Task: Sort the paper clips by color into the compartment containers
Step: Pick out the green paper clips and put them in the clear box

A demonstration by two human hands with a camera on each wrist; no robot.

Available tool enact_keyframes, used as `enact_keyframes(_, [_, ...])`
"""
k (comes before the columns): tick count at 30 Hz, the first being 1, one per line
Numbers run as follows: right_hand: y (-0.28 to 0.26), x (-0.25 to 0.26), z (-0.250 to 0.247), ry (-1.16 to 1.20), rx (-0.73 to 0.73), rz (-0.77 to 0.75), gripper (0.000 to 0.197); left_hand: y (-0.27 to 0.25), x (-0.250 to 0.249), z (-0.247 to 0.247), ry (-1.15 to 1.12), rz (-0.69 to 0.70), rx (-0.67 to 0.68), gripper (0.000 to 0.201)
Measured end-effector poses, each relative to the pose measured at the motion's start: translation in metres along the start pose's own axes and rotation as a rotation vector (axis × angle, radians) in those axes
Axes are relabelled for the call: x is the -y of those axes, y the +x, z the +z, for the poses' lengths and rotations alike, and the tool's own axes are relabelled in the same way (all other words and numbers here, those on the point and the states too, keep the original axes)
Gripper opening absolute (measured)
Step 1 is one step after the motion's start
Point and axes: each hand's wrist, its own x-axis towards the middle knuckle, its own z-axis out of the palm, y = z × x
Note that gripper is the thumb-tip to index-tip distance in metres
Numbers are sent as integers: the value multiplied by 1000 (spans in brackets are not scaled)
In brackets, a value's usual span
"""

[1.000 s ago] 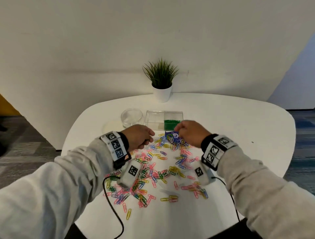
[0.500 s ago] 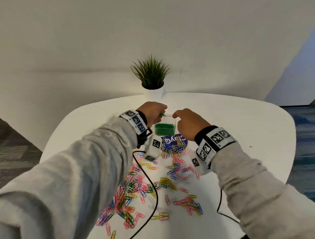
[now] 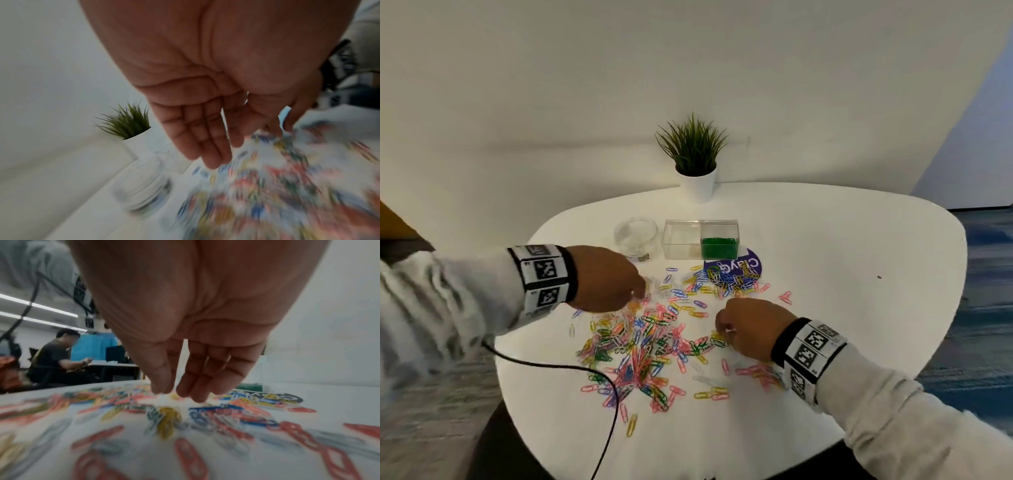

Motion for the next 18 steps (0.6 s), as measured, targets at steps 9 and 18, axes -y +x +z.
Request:
enact_keyframes(9, [1, 8, 7, 20, 23, 66, 9, -122, 76, 38, 604, -47, 322, 39])
enact_keyframes(18, [-4, 4, 5, -119, -135, 150, 27, -69, -16, 115, 417, 211, -317, 19])
